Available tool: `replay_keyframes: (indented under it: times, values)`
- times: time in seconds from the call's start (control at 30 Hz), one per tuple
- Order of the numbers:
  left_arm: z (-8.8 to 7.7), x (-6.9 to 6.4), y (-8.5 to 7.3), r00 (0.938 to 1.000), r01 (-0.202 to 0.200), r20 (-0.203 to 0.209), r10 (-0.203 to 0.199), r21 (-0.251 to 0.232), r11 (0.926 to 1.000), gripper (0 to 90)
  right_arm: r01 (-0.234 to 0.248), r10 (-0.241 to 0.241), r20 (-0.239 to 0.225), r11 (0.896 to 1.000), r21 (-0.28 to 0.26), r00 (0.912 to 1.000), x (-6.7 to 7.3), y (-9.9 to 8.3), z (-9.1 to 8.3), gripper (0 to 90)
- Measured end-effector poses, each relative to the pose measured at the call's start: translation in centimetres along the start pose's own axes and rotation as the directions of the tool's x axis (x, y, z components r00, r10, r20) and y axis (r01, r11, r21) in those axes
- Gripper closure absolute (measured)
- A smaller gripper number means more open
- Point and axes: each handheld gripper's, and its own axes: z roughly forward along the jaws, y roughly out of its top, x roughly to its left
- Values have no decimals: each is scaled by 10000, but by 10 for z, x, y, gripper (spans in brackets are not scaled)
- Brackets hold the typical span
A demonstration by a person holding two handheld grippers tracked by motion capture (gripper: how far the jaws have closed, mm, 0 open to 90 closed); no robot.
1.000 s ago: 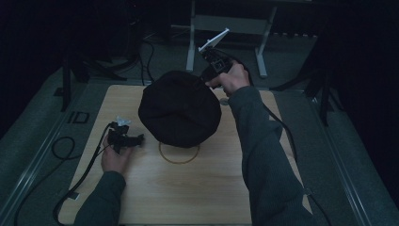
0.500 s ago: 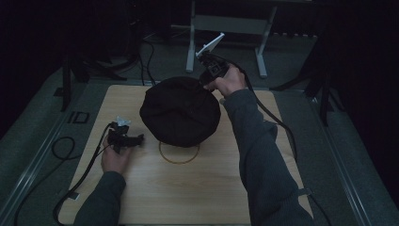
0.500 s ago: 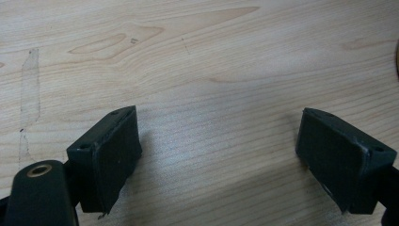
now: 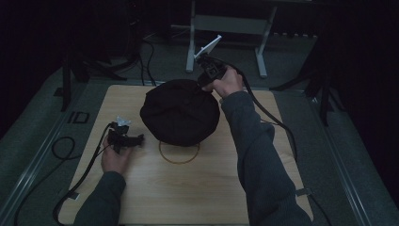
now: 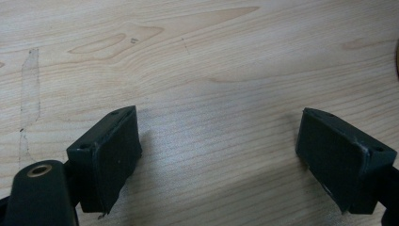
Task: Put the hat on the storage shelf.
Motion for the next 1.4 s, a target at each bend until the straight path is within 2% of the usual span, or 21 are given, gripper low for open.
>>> replay_keyframes:
  times: [0.13,0.43,0.7,1.03,1.17,1.4]
  values:
    - [0,0,0,10000,-2,0,2,1,10000,138,32,-32,-27,10000,16,10000,1,0,0,691]
    - [0,0,0,10000,17,-5,-17,-27,10000,138,160,-157,-254,9998,114,9996,4,0,3,584]
    - [0,0,0,10000,16,1,-16,-24,10000,138,267,-277,245,9989,392,9993,4,-1,4,588]
    - [0,0,0,10000,24,11,-24,0,10000,138,596,-611,419,9976,358,9973,5,-4,2,548]
    - [0,0,0,10000,23,10,-23,-2,10000,138,790,-803,388,9964,322,9960,7,-5,-1,542]
    - [0,0,0,10000,21,8,-21,1,10000,138,994,-1009,699,9948,236,9924,3,-10,-13,542]
